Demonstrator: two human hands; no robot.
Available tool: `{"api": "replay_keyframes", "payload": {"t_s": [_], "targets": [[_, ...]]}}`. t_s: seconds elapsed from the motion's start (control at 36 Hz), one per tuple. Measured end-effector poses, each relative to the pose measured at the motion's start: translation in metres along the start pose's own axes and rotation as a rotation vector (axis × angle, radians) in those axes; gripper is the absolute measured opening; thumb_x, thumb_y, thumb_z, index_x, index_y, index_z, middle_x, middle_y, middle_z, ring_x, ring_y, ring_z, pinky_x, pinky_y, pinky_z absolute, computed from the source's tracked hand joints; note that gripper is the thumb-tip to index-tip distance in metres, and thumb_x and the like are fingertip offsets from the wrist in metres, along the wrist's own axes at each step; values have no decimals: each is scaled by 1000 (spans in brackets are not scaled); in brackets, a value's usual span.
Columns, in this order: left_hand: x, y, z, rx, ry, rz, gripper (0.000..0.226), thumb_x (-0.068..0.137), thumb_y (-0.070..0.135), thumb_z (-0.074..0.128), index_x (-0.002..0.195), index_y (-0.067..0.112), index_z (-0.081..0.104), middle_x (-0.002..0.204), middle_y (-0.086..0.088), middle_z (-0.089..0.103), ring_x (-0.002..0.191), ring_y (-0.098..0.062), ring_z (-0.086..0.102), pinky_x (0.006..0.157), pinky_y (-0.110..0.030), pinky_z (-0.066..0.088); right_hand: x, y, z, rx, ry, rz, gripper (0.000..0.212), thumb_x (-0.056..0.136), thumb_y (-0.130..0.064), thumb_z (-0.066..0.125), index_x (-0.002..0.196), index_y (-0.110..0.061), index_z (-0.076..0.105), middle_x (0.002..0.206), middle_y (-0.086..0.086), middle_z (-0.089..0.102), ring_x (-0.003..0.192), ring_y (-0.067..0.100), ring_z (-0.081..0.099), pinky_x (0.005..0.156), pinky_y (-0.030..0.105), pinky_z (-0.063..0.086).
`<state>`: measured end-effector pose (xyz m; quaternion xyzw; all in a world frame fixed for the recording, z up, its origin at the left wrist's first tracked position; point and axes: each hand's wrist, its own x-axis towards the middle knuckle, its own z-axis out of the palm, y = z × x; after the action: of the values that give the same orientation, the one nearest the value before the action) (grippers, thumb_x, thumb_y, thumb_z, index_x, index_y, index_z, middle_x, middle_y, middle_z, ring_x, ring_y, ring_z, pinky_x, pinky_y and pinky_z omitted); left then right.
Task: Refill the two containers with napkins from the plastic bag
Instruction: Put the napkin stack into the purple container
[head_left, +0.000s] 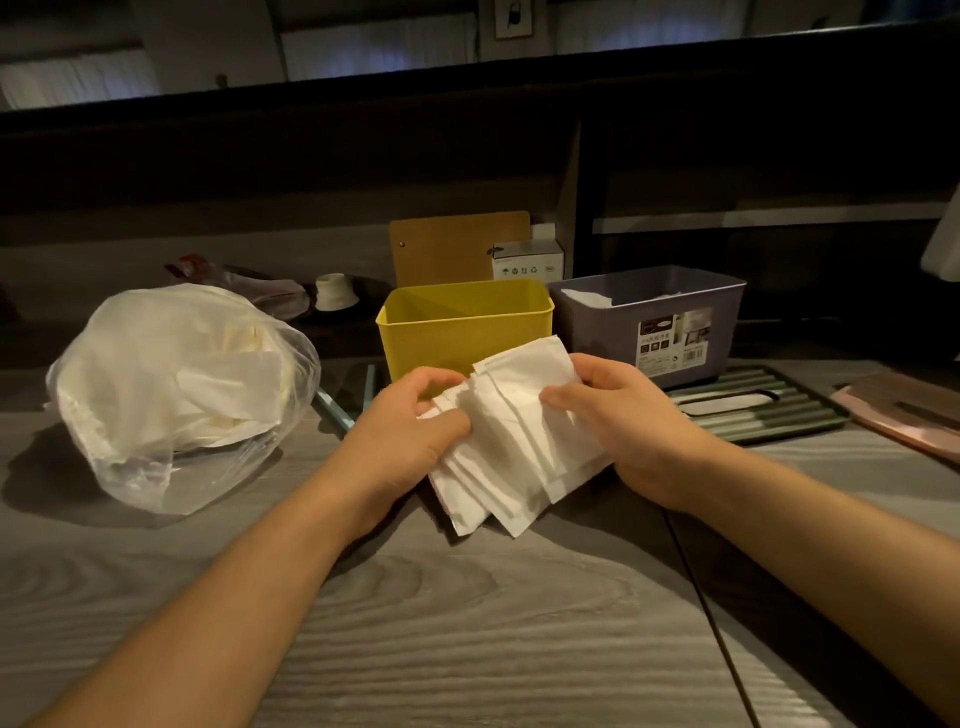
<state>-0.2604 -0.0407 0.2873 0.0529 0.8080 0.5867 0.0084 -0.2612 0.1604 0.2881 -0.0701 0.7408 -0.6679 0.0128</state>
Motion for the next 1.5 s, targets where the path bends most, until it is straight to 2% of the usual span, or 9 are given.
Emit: {"api": "replay_keyframes", "payload": {"t_s": [0.14, 0.25, 0.33, 0.44, 0.5, 0.58, 0.81, 1.03, 1.5], "targets": [[1, -3, -5, 417, 182, 225, 19, 94, 21, 62, 107, 35, 65, 105, 20, 64, 97, 4, 57, 87, -27, 49, 1, -1, -4, 206, -15, 55, 23, 98, -5, 56, 114, -14, 70, 106, 7, 76, 97, 24, 72, 82, 39, 56], [-6, -2, 2, 491, -61, 298, 29, 95, 24, 60, 107, 50, 54, 106, 33, 56, 99, 10, 54, 78, -15, 45, 1, -2, -4, 401, -103, 64, 39, 96, 0, 56, 130, -18, 61, 117, 5, 74, 107, 27, 71, 91, 47, 57], [-6, -4, 4, 572, -166, 251, 21, 94, 27, 63, 104, 45, 66, 109, 24, 67, 100, 1, 62, 87, -31, 55, 4, -2, -5, 487, -126, 41, 55, 88, 8, 61, 134, -22, 56, 123, 6, 71, 111, 31, 69, 97, 57, 52], [-8, -1, 3, 424, -165, 222, 21, 98, 23, 58, 94, 30, 77, 93, 9, 77, 88, -14, 71, 84, -46, 58, 4, -4, -8, 571, -140, 2, 60, 85, 13, 60, 135, -19, 56, 124, 7, 70, 113, 30, 68, 99, 51, 53], [-10, 3, 4, 350, -167, 231, 30, 93, 43, 56, 97, 21, 75, 96, 0, 76, 93, -22, 71, 88, -53, 56, 4, -5, -8, 630, -135, 1, 54, 86, 14, 59, 133, -13, 58, 123, 9, 71, 112, 29, 69, 99, 48, 53], [-13, 4, 8, 28, -185, 179, 51, 93, 65, 49, 115, 25, 70, 109, 6, 75, 99, -10, 71, 78, -25, 58, 3, -5, -6, 698, -107, -4, 51, 86, 15, 59, 129, -12, 60, 123, 11, 70, 113, 31, 68, 96, 48, 55], [-1, 16, 19, 16, -105, 155, 27, 89, 19, 74, 113, 29, 69, 99, 4, 77, 93, -18, 74, 82, -40, 61, 3, -3, 1, 749, -76, -62, 52, 87, 12, 60, 132, -14, 55, 126, 16, 65, 116, 34, 64, 92, 49, 57], [18, 24, -11, 5, -273, 69, 35, 71, 27, 81, 106, 29, 76, 104, -5, 76, 94, -26, 73, 77, -41, 60, 8, -4, -15, 530, 9, 12, 52, 86, 2, 68, 130, -22, 55, 128, 6, 62, 116, 28, 62, 85, 39, 61], [20, 4, -33, -114, -374, 90, 27, 74, 3, 69, 87, 23, 81, 96, -5, 75, 91, -20, 71, 77, -28, 58, 8, -10, -31, 231, -291, 215, 56, 67, 1, 73, 122, -7, 65, 113, 7, 75, 104, 25, 72, 86, 41, 61]]}}
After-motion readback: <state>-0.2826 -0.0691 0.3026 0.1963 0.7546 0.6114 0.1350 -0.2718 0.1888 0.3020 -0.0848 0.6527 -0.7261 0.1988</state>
